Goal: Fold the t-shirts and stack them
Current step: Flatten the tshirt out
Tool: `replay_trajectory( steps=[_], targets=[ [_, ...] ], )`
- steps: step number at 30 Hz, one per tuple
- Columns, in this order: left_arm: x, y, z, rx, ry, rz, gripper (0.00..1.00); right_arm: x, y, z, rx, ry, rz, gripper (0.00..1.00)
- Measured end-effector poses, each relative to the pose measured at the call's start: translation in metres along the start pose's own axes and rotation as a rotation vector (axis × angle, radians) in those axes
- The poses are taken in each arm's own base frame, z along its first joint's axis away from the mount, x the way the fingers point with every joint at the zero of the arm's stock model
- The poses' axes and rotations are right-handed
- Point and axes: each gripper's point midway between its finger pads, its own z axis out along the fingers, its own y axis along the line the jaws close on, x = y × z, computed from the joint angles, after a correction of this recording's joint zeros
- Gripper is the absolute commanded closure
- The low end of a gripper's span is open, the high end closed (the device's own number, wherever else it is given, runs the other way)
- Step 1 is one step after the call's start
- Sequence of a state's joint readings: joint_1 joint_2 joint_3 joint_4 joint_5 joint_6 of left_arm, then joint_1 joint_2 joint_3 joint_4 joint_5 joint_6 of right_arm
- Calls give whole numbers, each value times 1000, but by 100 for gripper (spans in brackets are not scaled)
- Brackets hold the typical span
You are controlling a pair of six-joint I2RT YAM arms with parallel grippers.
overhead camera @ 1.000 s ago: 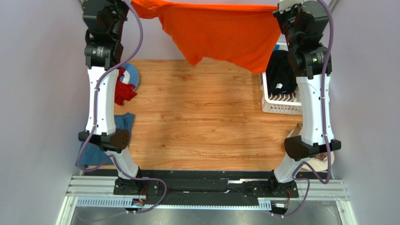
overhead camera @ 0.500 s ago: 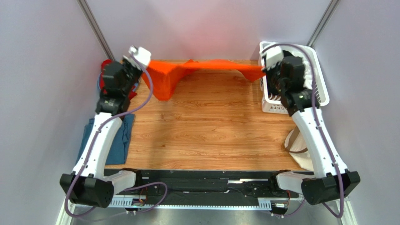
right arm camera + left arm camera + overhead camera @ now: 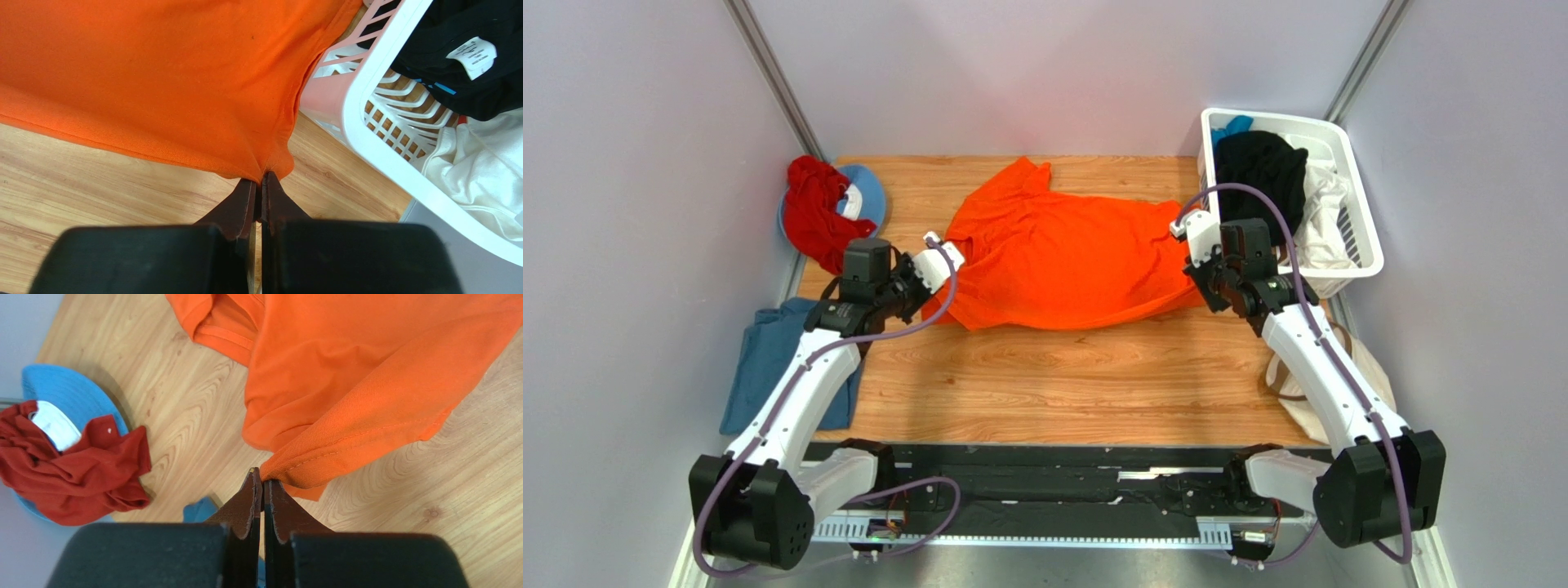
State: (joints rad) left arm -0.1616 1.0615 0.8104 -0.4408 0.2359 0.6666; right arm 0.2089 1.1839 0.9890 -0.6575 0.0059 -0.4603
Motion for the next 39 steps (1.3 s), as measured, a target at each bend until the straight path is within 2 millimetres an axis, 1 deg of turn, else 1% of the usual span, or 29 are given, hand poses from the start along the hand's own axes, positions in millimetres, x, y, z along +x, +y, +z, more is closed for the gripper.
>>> replay_trajectory(
  steps=[3,5,7,8,9,10,11,12,13,14,15,16,17,19,20,21,23,25,26,29,31,34,37,39],
  targets=[
    [-8,6,-4,-17,-15,9,100,-8,-6,-3,15,-9,-5,100],
    [-20,20,-7,-55,-26,3,100,-18,-14,-6,37,-10,-11,100],
    [-39,42,-10,-109,-45,-2,100,-43,-32,-10,82,-28,-19,100],
    [-53,58,-12,-150,-60,-3,100,-58,-42,-11,107,-44,-23,100],
    [-75,84,-15,-208,-83,-4,100,-78,-57,-14,142,-64,-27,100],
    [-92,104,-17,-253,-108,-7,100,-100,-72,-18,179,-93,-28,100],
    [-116,130,-20,-316,-145,-11,100,-119,-86,-21,214,-126,-25,100],
    [-134,154,-24,-368,-169,-19,100,-138,-100,-27,249,-155,-23,100],
    [-157,179,-31,-418,-199,-32,100,-162,-118,-35,292,-194,-19,100],
    [-186,212,-41,-494,-253,-44,100,-186,-136,-44,338,-243,-12,100],
    [-201,232,-47,-537,-281,-52,100,-206,-152,-56,379,-287,-5,100],
    [-223,257,-60,-598,-328,-60,100,-224,-165,-68,417,-327,1,100],
    [-241,275,-72,-645,-365,-63,100,-246,-181,-84,463,-387,8,100],
    [-271,300,-99,-726,-446,-62,100,-272,-198,-114,529,-474,14,100],
    [-284,308,-114,-758,-483,-57,100,-281,-204,-127,555,-509,14,100],
    [-293,312,-127,-781,-512,-53,100,-288,-208,-140,578,-541,12,100],
    [-311,316,-159,-833,-580,-42,100,-299,-213,-164,617,-601,8,100],
    [-318,312,-186,-865,-622,-34,100,-300,-214,-180,634,-628,5,100],
    [-320,309,-200,-878,-642,-27,100,-300,-213,-184,638,-637,4,100],
    [-318,292,-230,-887,-671,-17,100,-288,-205,-189,627,-630,0,100],
    [-312,278,-246,-882,-676,-9,100,-277,-197,-191,608,-615,-7,100],
    [-300,256,-268,-876,-678,-2,100,-265,-185,-201,584,-614,-13,100],
    [-287,234,-290,-871,-684,2,100,-247,-171,-218,556,-615,-11,100],
    [-280,219,-308,-871,-694,5,100,-236,-161,-236,544,-634,-9,100]
  ],
)
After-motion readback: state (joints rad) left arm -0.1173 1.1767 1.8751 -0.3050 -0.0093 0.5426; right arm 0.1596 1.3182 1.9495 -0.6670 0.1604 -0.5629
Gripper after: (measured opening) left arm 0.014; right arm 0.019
